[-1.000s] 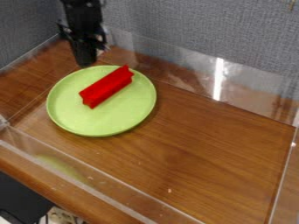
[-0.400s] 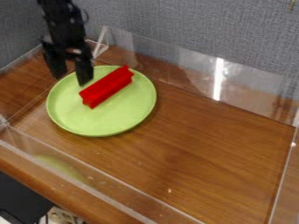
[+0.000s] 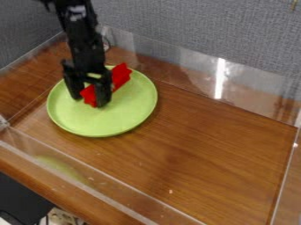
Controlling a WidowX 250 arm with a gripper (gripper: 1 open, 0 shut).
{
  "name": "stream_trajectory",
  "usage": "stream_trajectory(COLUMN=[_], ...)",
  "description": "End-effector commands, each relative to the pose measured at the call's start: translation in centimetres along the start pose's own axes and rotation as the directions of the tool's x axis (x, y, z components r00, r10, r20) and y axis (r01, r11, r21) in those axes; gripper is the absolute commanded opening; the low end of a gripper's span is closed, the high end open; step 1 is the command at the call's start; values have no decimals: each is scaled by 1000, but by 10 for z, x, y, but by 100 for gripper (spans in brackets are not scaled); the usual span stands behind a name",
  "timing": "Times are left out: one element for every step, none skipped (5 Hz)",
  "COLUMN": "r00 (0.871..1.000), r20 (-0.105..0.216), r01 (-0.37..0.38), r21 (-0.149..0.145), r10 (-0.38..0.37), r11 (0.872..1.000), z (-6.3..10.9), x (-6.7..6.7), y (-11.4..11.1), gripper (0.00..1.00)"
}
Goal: Move the red object from the green plate to the table
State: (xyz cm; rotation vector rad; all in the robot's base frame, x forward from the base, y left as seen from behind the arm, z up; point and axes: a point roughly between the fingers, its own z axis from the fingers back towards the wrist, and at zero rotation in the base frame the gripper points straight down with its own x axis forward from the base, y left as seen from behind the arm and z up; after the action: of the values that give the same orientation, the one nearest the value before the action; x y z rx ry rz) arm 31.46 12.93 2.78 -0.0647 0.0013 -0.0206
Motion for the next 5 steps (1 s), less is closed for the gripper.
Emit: stream_trajectory(r00=[997,993,985,980,979], r20=[69,106,161,180,158], r01=[-19,-46,-67,-98,-145], r21=[21,31,51,67,83], r10=[18,42,58,85,130], r11=[1000,998,996,993,986], z=[30,49,92,118,107], x=[5,5,2,2,7], y=[-10,-17,-11,13,55], gripper=[0,0,0,0,0])
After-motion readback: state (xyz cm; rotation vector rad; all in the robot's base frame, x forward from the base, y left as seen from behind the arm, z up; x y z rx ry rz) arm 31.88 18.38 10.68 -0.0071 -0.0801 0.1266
